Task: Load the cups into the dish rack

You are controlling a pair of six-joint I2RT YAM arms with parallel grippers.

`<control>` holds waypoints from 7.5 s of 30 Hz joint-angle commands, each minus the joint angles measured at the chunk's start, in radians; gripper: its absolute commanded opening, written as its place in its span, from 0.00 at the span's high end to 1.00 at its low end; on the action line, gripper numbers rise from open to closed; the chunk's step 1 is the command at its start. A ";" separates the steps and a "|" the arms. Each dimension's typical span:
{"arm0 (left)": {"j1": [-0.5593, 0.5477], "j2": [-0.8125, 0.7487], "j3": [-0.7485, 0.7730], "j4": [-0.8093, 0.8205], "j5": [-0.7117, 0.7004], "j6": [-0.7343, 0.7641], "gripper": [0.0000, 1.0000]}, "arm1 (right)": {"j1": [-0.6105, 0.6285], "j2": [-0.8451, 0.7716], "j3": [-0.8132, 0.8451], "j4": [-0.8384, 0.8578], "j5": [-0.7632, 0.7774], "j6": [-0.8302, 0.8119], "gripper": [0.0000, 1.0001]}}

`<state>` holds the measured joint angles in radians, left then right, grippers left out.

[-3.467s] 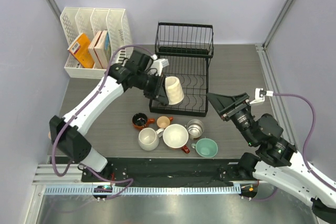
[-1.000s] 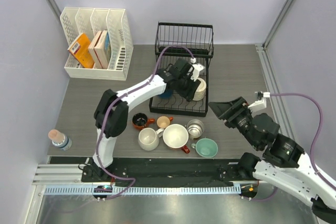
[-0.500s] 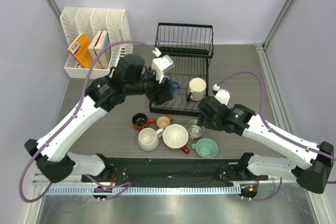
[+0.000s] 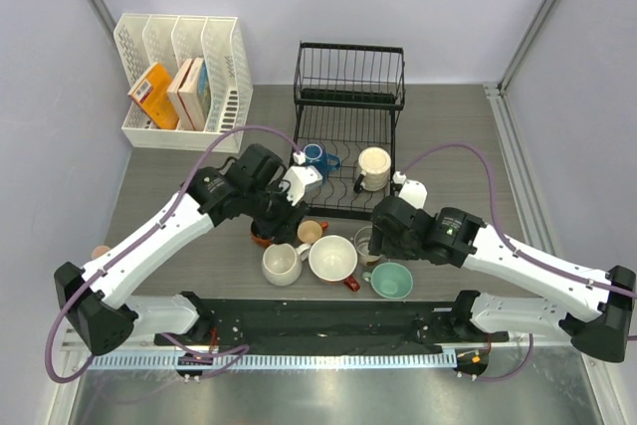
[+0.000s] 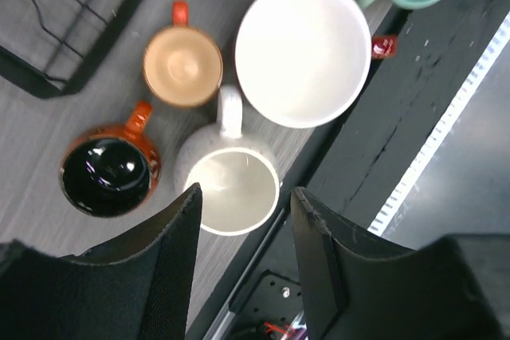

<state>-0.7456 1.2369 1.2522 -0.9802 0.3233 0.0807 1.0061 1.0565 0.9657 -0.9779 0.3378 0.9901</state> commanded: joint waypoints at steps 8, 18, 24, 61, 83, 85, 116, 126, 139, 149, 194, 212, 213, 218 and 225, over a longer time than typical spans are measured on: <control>0.003 0.039 -0.160 -0.014 -0.081 0.099 0.52 | 0.015 -0.093 -0.005 -0.001 0.032 0.056 0.41; 0.000 0.128 -0.200 0.060 -0.095 0.096 0.53 | 0.014 -0.119 0.018 -0.007 0.041 0.064 0.41; 0.000 0.174 -0.226 0.093 -0.110 0.099 0.54 | 0.014 -0.145 0.016 -0.007 0.043 0.068 0.41; 0.002 0.160 -0.203 0.081 -0.165 0.100 0.58 | 0.014 -0.181 0.008 0.024 0.035 0.064 0.41; 0.003 0.208 -0.235 0.133 -0.173 0.103 0.94 | 0.014 -0.207 -0.010 0.028 0.037 0.073 0.41; 0.003 0.207 -0.237 0.133 -0.170 0.099 0.98 | 0.014 -0.208 -0.013 0.030 0.036 0.073 0.41; 0.428 0.214 0.415 -0.573 0.970 0.266 1.00 | 0.014 -0.470 -0.248 0.875 -0.198 0.062 0.34; 0.434 0.354 0.527 -0.620 1.163 0.219 1.00 | 0.014 -0.414 -0.291 1.021 -0.158 -0.010 0.35; 0.437 0.179 0.184 0.248 1.343 -0.713 1.00 | 0.025 -0.175 0.322 0.058 0.081 -0.309 0.21; 0.439 0.157 0.079 0.247 1.343 -0.702 1.00 | 0.035 -0.122 0.325 0.200 0.052 -0.323 0.16; 0.440 0.165 0.193 0.161 1.337 -0.570 1.00 | 0.029 -0.346 0.044 0.808 0.104 -0.087 0.25; 0.675 0.621 -0.269 2.507 1.346 -2.093 0.99 | -0.284 0.174 0.149 0.499 -0.161 -0.182 0.24; 0.684 0.612 -0.252 2.508 1.346 -2.092 0.99 | -0.293 0.177 0.149 0.501 -0.169 -0.185 0.23; 0.741 0.595 -0.224 2.508 1.346 -2.093 0.98 | -0.305 0.171 0.145 0.501 -0.181 -0.186 0.23; 0.741 0.526 -0.264 2.508 1.346 -2.084 0.97 | -0.310 0.126 0.127 0.482 -0.180 -0.182 0.22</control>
<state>-0.0044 1.8278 1.0012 1.2812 1.4868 -1.9877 0.7033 1.2419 1.0893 -0.4984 0.1638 0.8242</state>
